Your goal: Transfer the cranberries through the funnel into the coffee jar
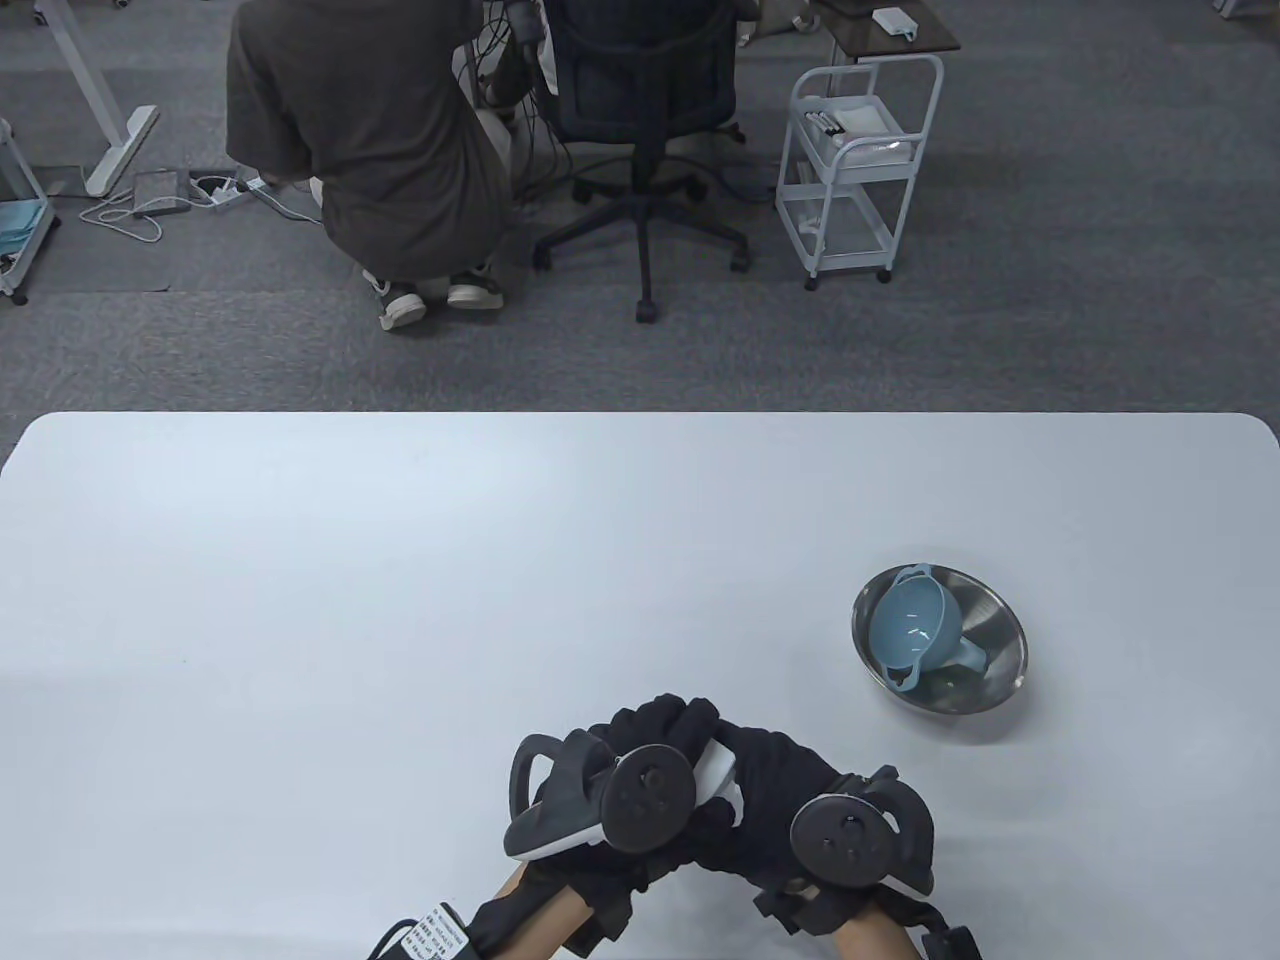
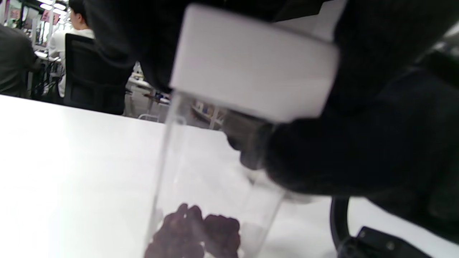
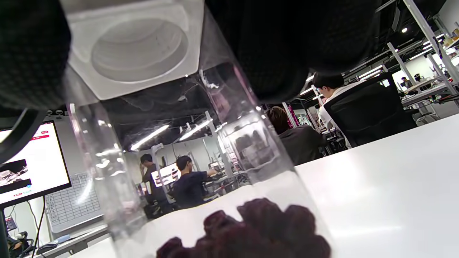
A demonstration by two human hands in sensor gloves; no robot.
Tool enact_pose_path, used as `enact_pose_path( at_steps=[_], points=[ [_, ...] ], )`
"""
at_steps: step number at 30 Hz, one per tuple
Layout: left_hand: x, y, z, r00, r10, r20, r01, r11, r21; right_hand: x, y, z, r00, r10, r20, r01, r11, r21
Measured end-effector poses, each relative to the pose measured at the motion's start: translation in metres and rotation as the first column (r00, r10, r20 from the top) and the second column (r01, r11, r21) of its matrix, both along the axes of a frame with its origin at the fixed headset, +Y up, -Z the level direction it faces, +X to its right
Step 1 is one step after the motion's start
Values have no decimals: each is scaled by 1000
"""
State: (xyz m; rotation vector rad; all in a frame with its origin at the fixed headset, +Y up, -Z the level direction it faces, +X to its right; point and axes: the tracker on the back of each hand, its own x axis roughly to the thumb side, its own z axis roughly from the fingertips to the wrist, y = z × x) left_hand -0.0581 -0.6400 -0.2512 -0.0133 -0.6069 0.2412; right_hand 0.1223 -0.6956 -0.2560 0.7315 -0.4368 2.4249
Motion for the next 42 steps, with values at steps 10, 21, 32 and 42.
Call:
enact_pose_path(
  at_steps=[10, 21, 32, 42],
  points=[
    [-31, -2, 6, 953, 301, -16, -301, 953, -13, 5, 7, 2, 996, -83, 39, 85, 995, -55],
    [-73, -44, -6, 809, 566, -158, -578, 815, -46, 7, 10, -2, 978, -111, 174, 127, 989, -82],
    [-91, -68, -12, 745, 620, -246, -654, 752, -84, -9, 21, -20, 957, -66, 281, 97, 990, -98],
    [-97, -69, -9, 738, 626, -252, -660, 747, -78, -31, 13, -50, 926, -23, 378, 90, 983, -159]
  ],
)
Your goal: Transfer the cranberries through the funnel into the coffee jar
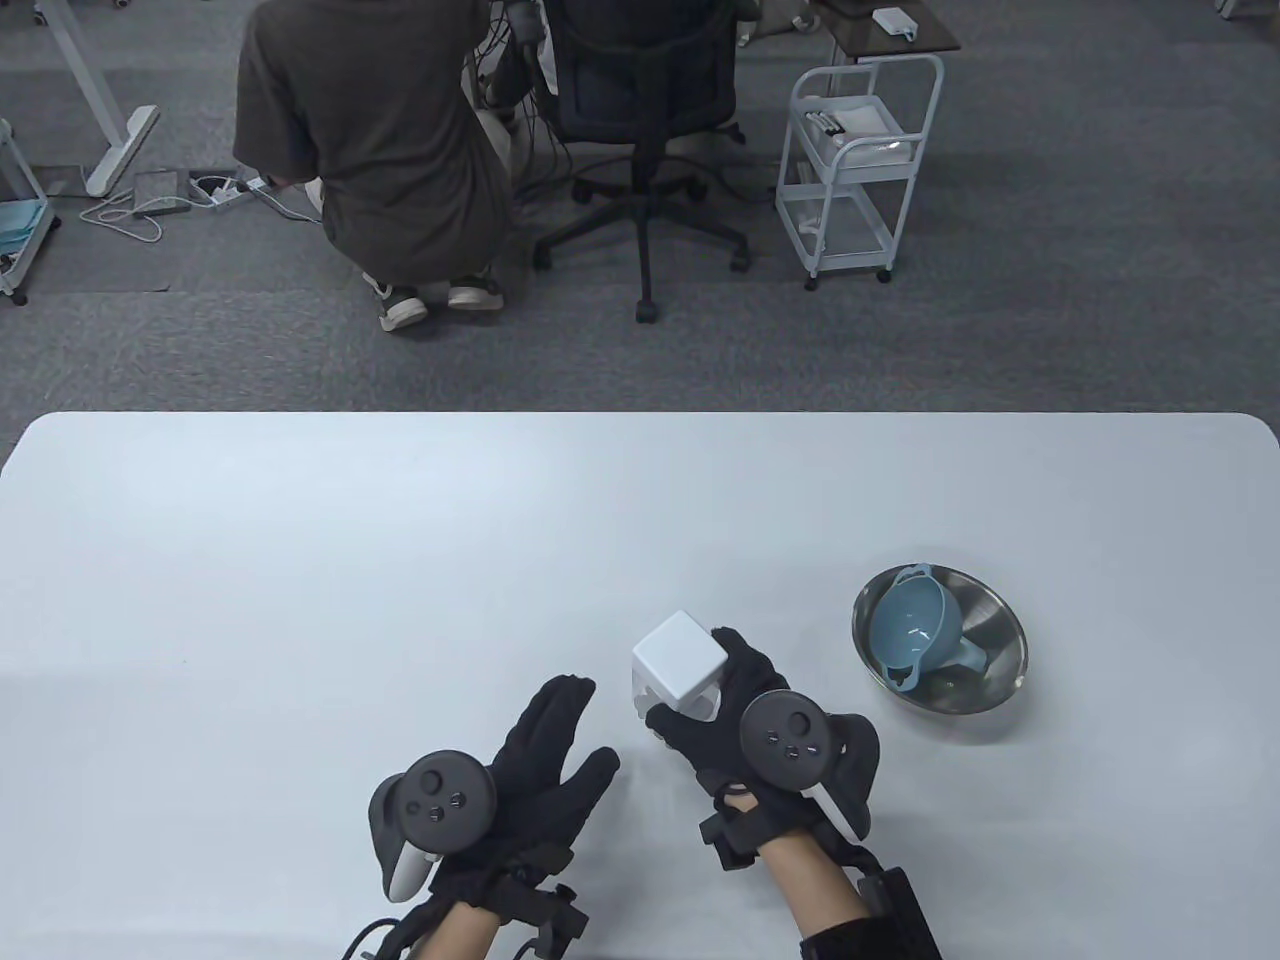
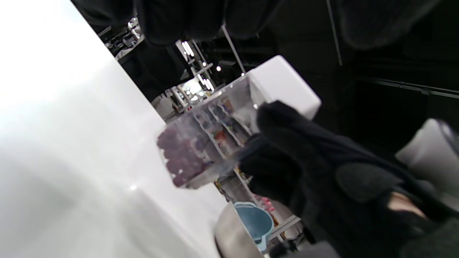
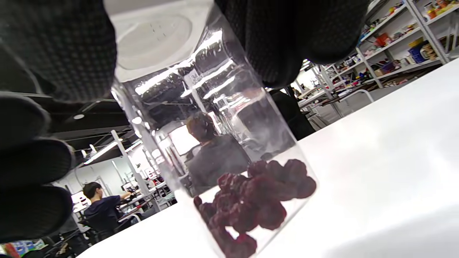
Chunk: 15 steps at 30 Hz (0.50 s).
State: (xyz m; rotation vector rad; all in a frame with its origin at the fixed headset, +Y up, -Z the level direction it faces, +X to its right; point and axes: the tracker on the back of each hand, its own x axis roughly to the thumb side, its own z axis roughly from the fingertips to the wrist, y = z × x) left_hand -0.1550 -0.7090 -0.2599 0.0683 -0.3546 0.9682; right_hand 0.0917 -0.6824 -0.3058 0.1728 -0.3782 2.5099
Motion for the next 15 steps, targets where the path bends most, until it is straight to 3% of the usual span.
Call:
enact_pose_path(
  at_steps=[15],
  points=[
    [2, -2, 1, 1000, -13, 6, 13, 1000, 7, -13, -34, -26, 997, 22, 68, -13, 992, -123]
  ],
)
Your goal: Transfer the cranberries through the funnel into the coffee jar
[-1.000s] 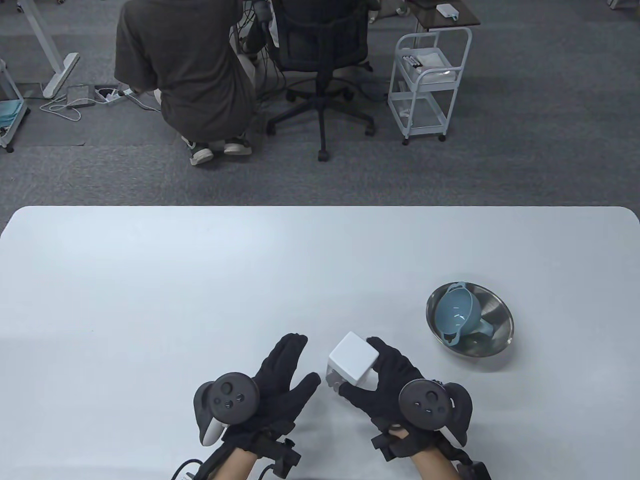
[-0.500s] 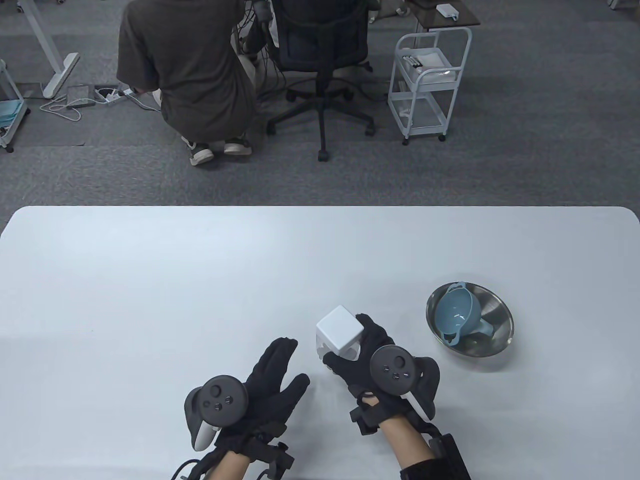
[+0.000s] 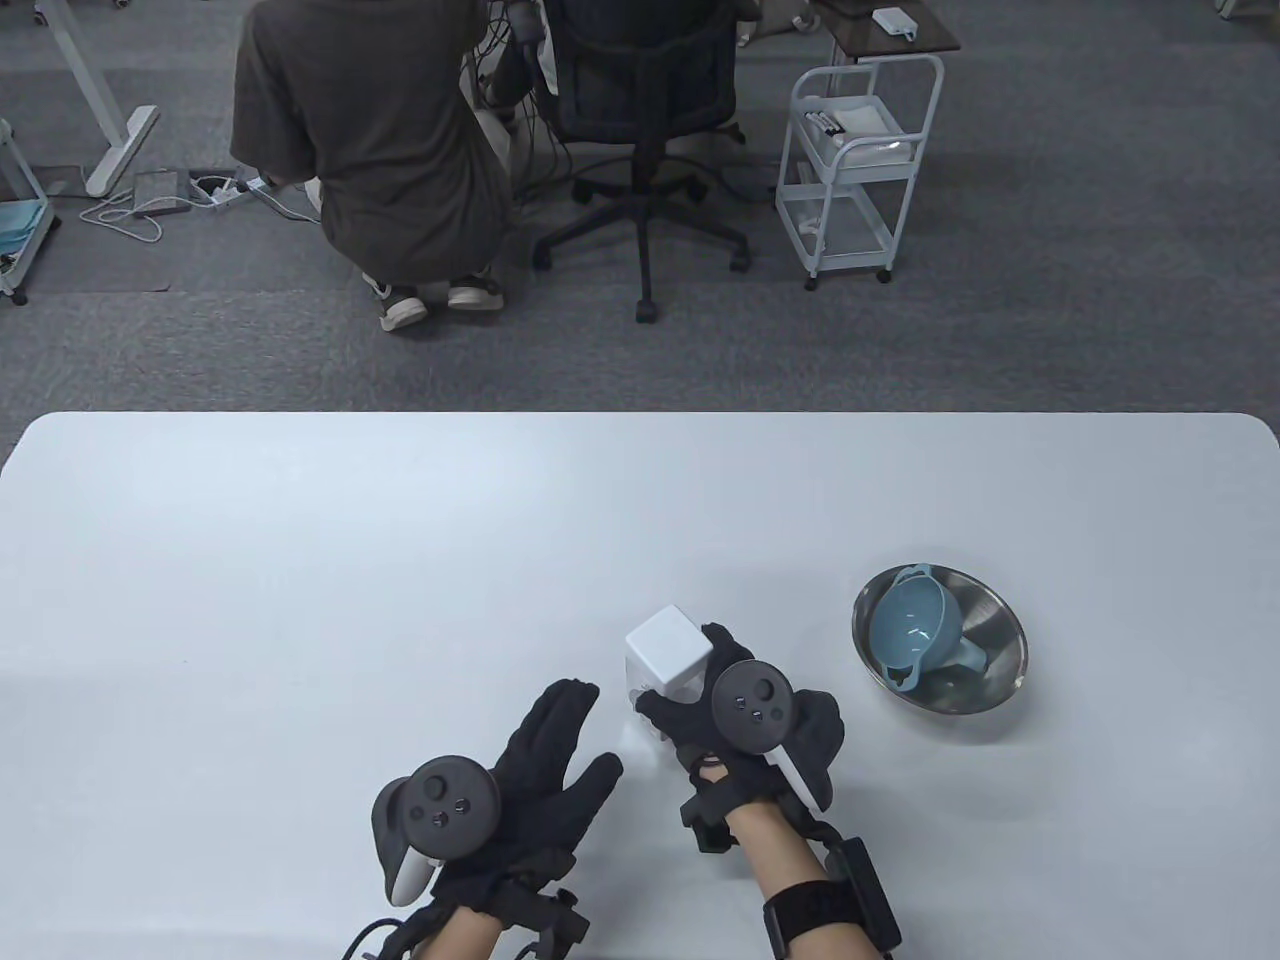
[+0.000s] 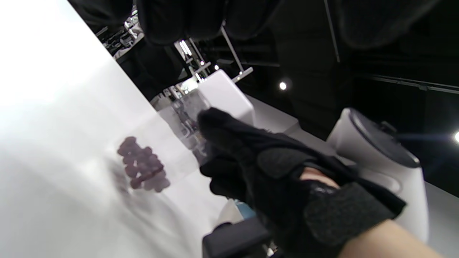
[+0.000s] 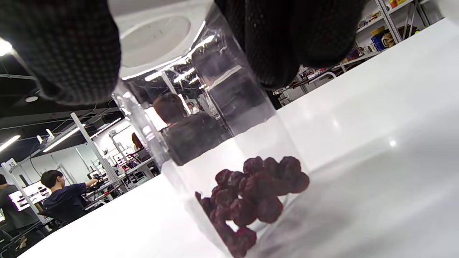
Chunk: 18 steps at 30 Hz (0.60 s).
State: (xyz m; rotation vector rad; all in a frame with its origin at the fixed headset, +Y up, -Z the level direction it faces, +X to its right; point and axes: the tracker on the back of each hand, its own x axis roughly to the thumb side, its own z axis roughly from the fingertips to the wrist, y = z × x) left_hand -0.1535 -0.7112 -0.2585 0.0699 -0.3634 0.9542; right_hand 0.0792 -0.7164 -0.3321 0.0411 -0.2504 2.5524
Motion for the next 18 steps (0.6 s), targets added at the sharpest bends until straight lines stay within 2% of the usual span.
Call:
enact_pose_path(
  at_steps=[6, 12, 18],
  points=[
    [-1, 0, 0, 1000, 3, -4, -3, 1000, 0, -2, -10, -1, 1000, 15, 3, -15, 1000, -27],
    [-1, 0, 0, 1000, 5, -5, -5, 1000, -1, -3, -11, 1, 1000, 22, 13, -21, 1000, -23],
    [-4, 1, 1, 1000, 10, -10, -10, 1000, 6, 3, -8, 4, 998, -19, -53, 11, 989, -145]
  ],
)
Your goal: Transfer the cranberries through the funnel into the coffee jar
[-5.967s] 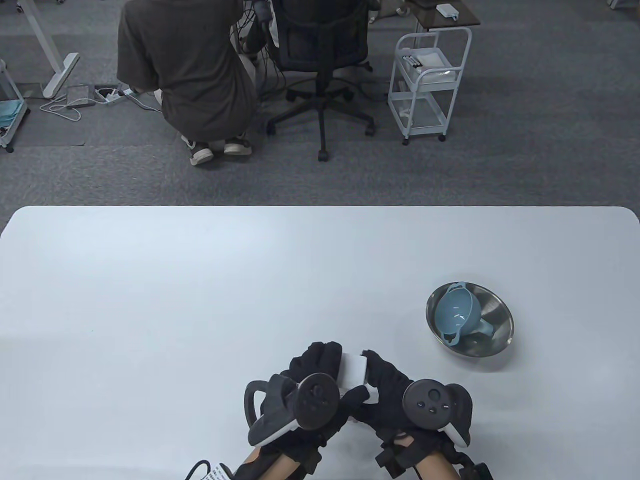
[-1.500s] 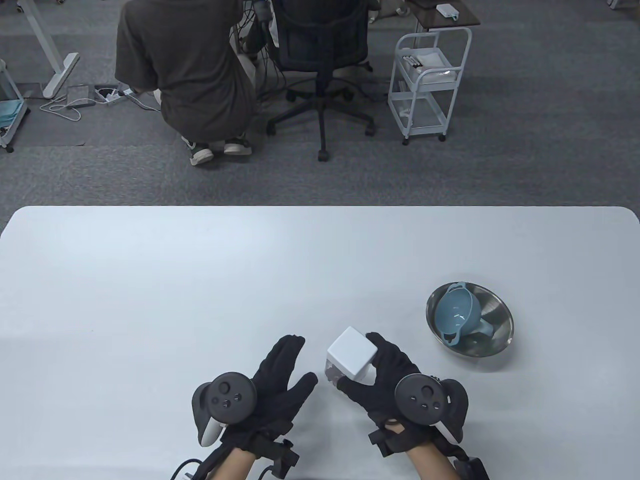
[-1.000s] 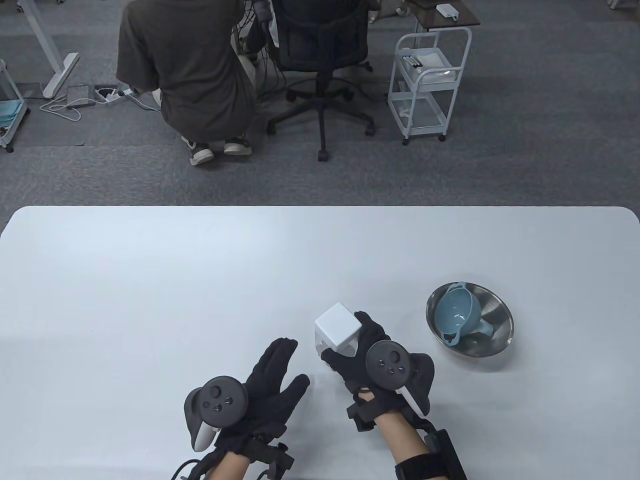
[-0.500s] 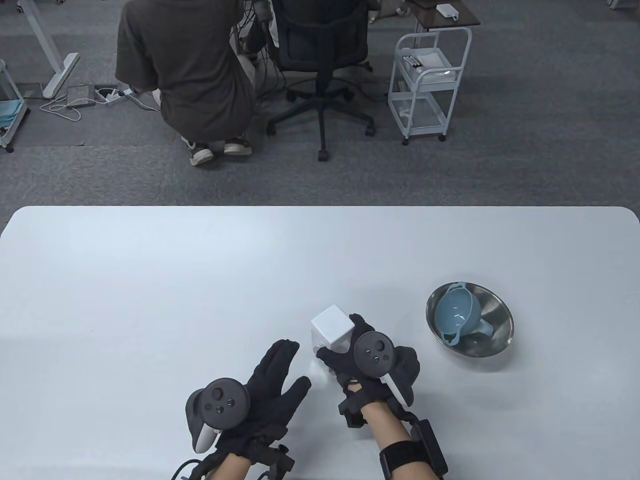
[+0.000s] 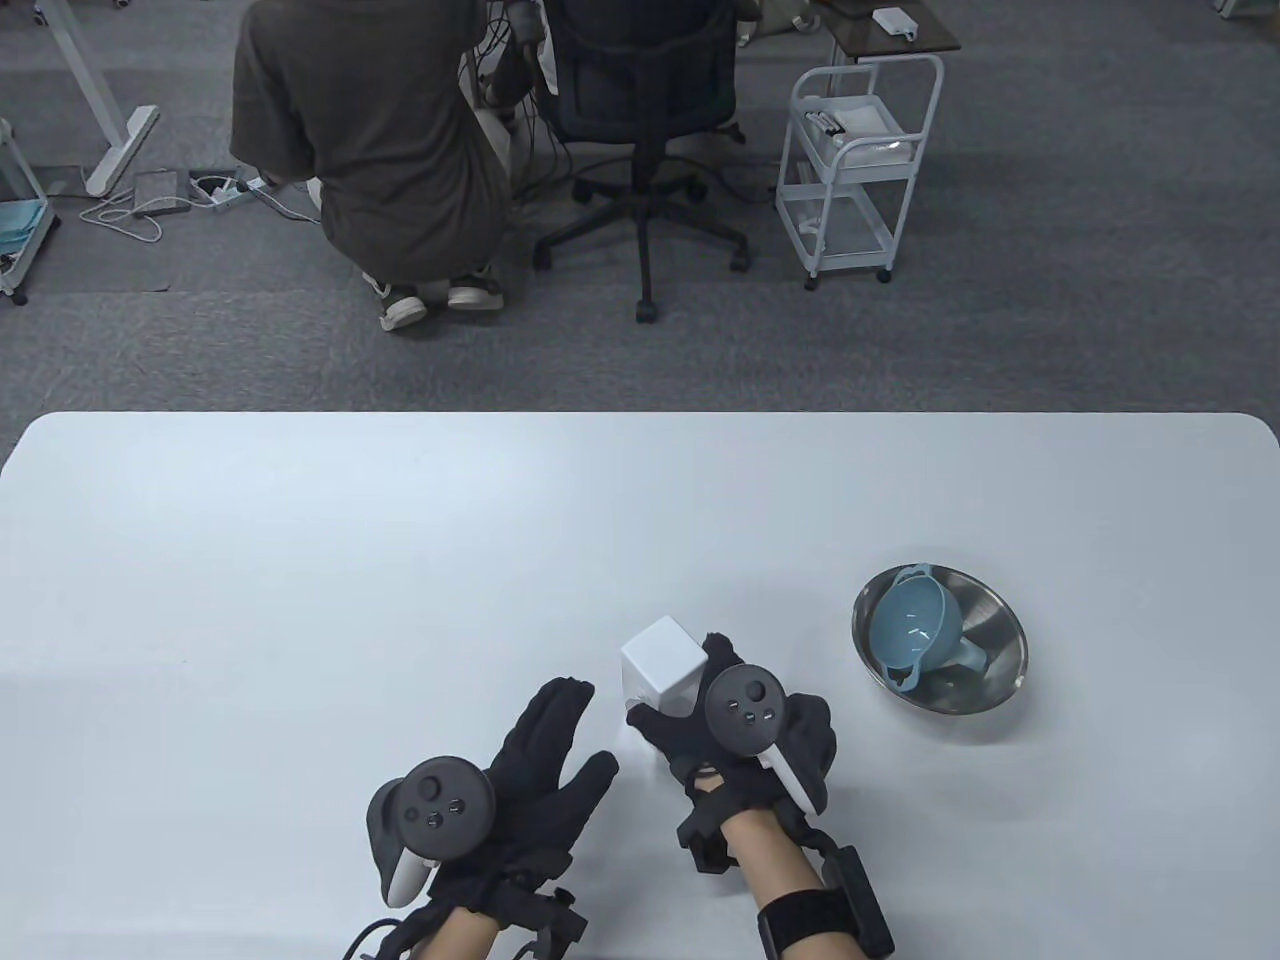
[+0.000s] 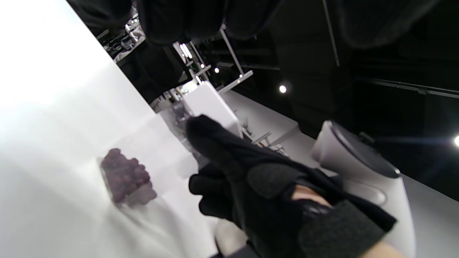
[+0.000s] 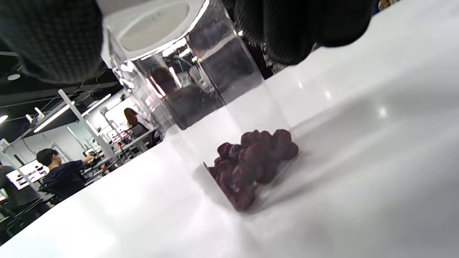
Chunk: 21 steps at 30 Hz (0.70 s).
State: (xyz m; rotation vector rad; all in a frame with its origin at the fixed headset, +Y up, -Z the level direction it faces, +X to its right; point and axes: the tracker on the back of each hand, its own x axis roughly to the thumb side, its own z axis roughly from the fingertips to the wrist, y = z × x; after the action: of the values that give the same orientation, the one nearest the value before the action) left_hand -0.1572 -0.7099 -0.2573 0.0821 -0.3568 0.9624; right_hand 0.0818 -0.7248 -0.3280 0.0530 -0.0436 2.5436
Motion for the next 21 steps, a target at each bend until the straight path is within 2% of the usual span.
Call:
enact_pose_path(
  at_steps=[4, 9, 12, 15, 21],
  points=[
    [-2, 2, 0, 1000, 3, 7, -3, 1000, 4, 15, 16, 6, 999, -6, -48, 8, 999, 41],
    [-7, 3, -2, 1000, 3, 26, -3, 1000, -6, 37, 47, 19, 986, -63, -154, 86, 986, 146],
    [-11, 3, -3, 1000, 9, 23, -9, 1000, -16, 46, 58, 28, 976, -69, -205, 103, 982, 161],
    [-15, 2, -5, 1000, 25, 15, -25, 999, -29, 55, 61, 37, 960, -98, -261, 143, 977, 158],
    [-19, 0, -7, 999, 49, 10, -48, 998, -48, 66, 46, 52, 938, -143, -316, 200, 967, 156]
  ],
)
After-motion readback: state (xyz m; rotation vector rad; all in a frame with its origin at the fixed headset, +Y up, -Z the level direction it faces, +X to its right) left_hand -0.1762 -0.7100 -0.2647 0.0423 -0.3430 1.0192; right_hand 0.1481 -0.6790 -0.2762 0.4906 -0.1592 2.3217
